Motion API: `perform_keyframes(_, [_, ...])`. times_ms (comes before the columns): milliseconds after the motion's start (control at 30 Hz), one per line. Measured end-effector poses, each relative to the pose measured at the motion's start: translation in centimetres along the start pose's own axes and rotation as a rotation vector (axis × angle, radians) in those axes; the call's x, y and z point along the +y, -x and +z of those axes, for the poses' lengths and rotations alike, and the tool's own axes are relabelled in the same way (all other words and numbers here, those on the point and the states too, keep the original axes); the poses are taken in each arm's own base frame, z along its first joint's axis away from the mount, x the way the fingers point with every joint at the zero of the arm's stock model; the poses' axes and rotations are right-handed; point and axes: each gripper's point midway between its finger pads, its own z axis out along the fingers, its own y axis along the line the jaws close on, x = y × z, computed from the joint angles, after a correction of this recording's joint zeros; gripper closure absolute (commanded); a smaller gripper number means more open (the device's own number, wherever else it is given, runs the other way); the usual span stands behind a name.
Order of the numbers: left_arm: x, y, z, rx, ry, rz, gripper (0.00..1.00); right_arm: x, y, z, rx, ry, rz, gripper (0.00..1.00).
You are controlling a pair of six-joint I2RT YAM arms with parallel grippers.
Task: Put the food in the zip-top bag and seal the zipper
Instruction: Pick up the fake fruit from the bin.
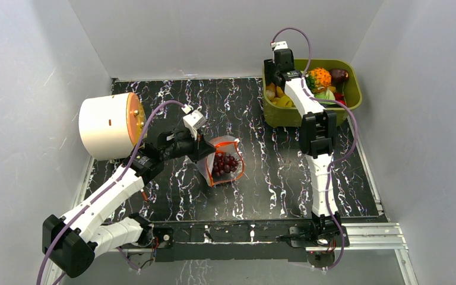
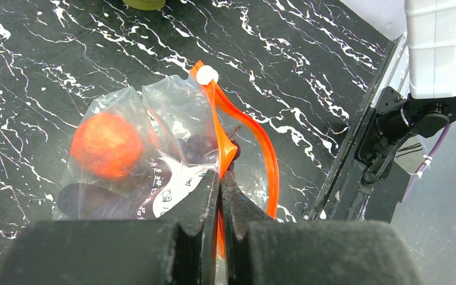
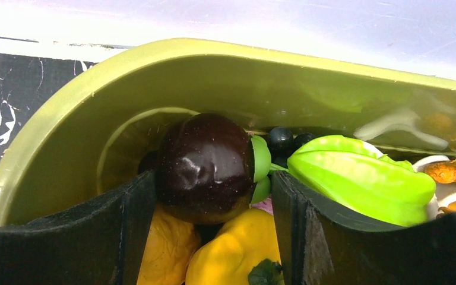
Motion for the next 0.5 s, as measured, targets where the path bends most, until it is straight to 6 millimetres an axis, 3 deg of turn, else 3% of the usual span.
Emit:
perform_keyframes(133, [0.05, 0.04, -0.03, -0.001, 0.003, 0.0, 1.0, -0.05, 0.0, 0.04, -0.001, -0.004, -0.007, 0.49])
perform_keyframes(500, [0.54, 0.1, -0.04, -0.005, 0.03, 0.008, 1.0, 0.03, 0.05, 0.03, -0.003, -0.002, 0.005, 0.62])
